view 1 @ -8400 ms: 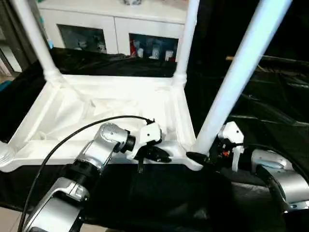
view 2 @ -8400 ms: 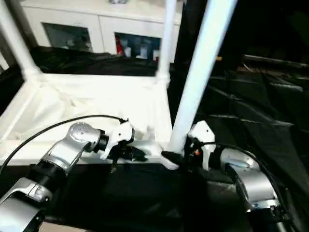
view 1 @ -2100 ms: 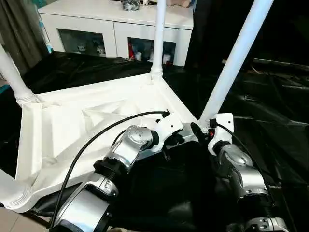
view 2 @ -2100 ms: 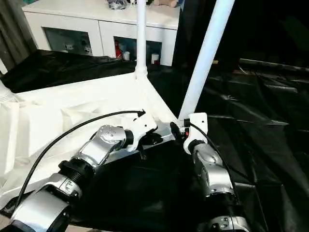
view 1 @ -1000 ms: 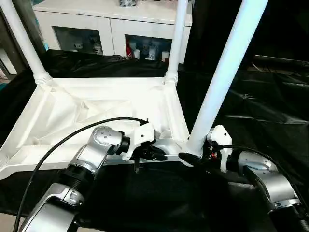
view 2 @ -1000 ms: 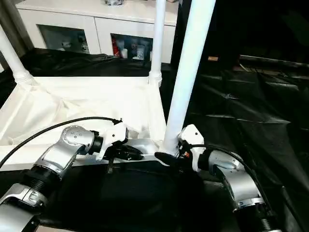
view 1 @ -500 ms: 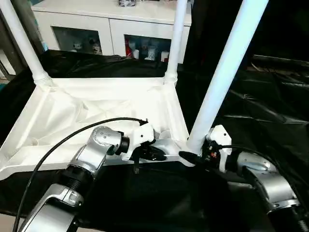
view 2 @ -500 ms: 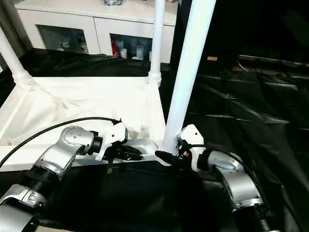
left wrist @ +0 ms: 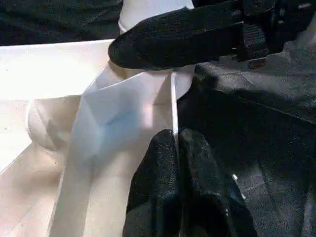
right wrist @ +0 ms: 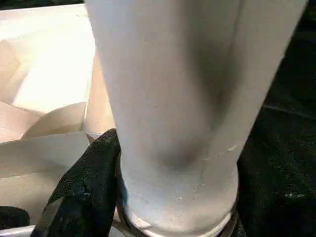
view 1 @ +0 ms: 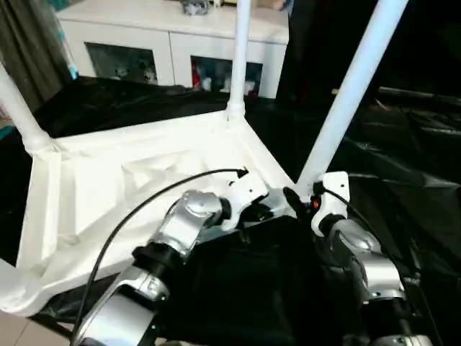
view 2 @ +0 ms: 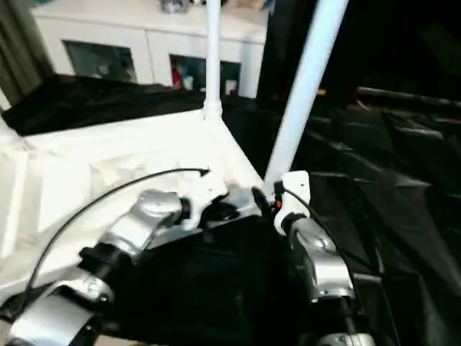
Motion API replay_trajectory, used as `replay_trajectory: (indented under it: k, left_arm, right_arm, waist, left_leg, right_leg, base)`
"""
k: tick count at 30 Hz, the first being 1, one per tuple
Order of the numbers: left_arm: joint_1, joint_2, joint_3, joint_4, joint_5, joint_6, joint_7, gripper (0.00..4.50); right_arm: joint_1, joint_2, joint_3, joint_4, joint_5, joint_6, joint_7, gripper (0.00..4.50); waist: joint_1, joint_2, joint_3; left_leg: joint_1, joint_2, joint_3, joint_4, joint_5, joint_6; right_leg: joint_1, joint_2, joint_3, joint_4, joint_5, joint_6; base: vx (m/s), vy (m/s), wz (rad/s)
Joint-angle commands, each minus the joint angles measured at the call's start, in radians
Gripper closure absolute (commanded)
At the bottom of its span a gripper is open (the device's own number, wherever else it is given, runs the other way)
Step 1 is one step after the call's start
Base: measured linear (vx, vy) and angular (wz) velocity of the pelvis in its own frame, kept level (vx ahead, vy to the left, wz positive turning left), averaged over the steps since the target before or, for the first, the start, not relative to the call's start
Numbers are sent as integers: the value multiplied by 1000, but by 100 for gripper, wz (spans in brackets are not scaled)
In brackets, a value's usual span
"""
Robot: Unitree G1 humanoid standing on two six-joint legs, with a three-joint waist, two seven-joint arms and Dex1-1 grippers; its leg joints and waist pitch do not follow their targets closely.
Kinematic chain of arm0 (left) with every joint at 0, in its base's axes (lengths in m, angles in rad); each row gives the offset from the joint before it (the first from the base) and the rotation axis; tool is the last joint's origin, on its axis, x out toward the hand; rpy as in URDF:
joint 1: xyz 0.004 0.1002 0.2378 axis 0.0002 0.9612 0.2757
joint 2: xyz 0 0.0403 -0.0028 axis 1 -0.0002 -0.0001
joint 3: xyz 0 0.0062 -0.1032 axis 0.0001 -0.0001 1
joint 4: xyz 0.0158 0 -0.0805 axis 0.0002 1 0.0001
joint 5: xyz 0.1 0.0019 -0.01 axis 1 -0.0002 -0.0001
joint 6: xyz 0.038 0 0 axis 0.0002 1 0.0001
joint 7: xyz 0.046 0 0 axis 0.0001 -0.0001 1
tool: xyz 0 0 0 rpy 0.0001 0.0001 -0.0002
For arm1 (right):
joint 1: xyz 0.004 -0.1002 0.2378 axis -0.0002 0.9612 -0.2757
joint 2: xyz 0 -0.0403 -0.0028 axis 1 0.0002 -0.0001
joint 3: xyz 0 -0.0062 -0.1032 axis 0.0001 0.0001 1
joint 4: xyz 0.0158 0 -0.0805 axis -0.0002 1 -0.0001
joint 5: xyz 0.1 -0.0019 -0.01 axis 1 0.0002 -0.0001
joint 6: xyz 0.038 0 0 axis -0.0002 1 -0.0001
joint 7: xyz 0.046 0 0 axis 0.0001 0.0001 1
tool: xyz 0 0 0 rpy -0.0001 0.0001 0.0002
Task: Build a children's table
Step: Rotate leg to tighten
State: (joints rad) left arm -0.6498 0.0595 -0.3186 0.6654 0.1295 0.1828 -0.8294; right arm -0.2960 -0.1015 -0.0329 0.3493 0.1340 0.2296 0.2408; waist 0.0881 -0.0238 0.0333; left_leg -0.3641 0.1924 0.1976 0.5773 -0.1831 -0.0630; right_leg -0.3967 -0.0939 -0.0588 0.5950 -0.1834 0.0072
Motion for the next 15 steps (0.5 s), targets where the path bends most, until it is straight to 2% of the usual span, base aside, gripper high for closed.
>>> replay_trajectory:
  k: [1, 3, 4, 6, 10, 12, 13, 14, 15]
  left_arm:
    - [3, -31, 3, 13, -23, -42, 28, 450]
    - [4, -23, 3, 15, -15, -49, 21, 450]
    - [4, -18, 5, 16, -13, -47, 20, 450]
    - [8, -7, 4, 12, -14, -45, 11, 450]
    - [14, 6, 0, 5, -18, -51, -10, 450]
    - [36, 47, -9, -27, -39, -59, -106, 450]
    - [45, 66, -17, -43, -49, -78, -154, 450]
    - [61, 98, -29, -72, -70, -117, -238, 450]
    - [61, 98, -29, -72, -70, -117, -238, 450]
  right_arm:
    - [2, 21, 39, 31, -11, 9, 4, 180]
    - [1, 23, 38, 32, -22, -2, 4, 180]
    - [2, 22, 34, 29, -18, -1, 5, 180]
    - [5, 24, 20, 17, 14, 7, 29, 124]
    - [7, 14, 23, 12, 14, 14, 39, 77]
    - [12, -36, 56, -14, 0, 5, 129, 77]
    - [18, -60, 71, -31, 4, 10, 177, 77]
    - [35, -122, 127, -67, -13, -14, 294, 77]
    - [35, -122, 127, -67, -13, -14, 294, 77]
  waist:
    - [-6, -7, -46]
    - [-7, -6, -45]
    - [-8, -9, -45]
    - [-7, -7, -44]
    - [-7, -7, -45]
    - [-5, -7, -45]
    - [-7, -10, -44]
    - [-5, -7, -45]
    - [-6, -9, -46]
  left_leg:
    - [9, 35, -20, -75, -262, 9]
    - [10, 35, -21, -76, -273, 7]
    - [10, 35, -21, -76, -279, 7]
    - [11, 35, -21, -77, -285, 9]
    - [10, 36, -21, -77, -277, 12]
    - [9, 37, -22, -78, -274, 14]
    - [2, 35, -21, -77, -264, 20]
    - [2, 37, -23, -77, -259, 27]
    - [4, 39, -20, -74, -251, 35]
  right_leg:
    - [33, -52, 39, -87, -317, -136]
    - [32, -54, 39, -89, -336, -133]
    - [31, -53, 39, -90, -342, -130]
    - [31, -53, 39, -91, -353, -129]
    - [30, -54, 40, -91, -345, -128]
    - [33, -54, 39, -89, -337, -133]
    - [38, -54, 39, -87, -325, -134]
    - [39, -55, 38, -87, -320, -131]
    - [37, -55, 40, -84, -299, -138]
  base:
    - [0, 0, 0]
    - [0, 0, 0]
    - [0, 0, 0]
    - [0, 0, 0]
    - [0, 0, 0]
    - [0, 0, 0]
    - [0, 0, 0]
    - [0, 0, 0]
    - [0, 0, 0]
